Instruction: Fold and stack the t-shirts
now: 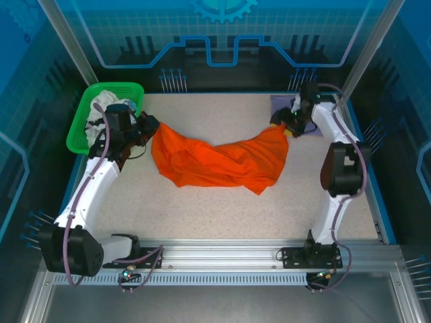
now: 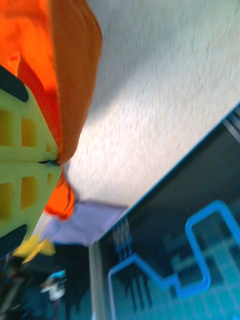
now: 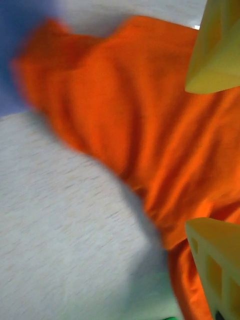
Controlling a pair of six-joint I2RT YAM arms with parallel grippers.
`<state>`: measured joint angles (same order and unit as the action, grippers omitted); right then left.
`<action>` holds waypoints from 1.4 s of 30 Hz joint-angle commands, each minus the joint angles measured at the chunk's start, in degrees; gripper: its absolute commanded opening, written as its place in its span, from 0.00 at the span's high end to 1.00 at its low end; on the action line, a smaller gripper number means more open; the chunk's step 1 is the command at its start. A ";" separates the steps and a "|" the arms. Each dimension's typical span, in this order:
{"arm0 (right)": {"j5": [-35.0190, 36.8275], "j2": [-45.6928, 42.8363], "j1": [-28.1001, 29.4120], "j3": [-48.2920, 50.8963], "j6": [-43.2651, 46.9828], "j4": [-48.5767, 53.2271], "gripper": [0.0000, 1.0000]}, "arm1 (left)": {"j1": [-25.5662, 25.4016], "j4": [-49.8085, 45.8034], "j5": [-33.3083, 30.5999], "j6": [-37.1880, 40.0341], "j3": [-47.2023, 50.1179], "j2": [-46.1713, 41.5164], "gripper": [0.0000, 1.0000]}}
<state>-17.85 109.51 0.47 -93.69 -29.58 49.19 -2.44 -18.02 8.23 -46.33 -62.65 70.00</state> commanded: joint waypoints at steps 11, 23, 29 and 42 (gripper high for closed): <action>6.35 -34.65 19.87 46.81 -12.41 -15.24 0.55 | -0.02 -0.84 -1.99 0.28 -0.45 -1.22 1.00; 18.29 -18.92 27.65 39.73 -12.36 -13.00 0.62 | -0.02 -0.87 -0.50 -0.52 -0.36 -2.39 1.00; 23.28 -16.59 31.37 38.39 -13.89 -10.96 0.62 | -0.02 -0.94 -0.54 -0.61 -0.14 -2.89 1.00; 24.76 -14.08 32.46 40.42 -15.48 -12.44 0.63 | -0.02 -0.91 -0.32 -0.98 -0.01 -3.02 1.00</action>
<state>5.89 93.30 32.23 -53.69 -44.03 36.32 -2.42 -19.25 6.92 -46.59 -62.65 68.60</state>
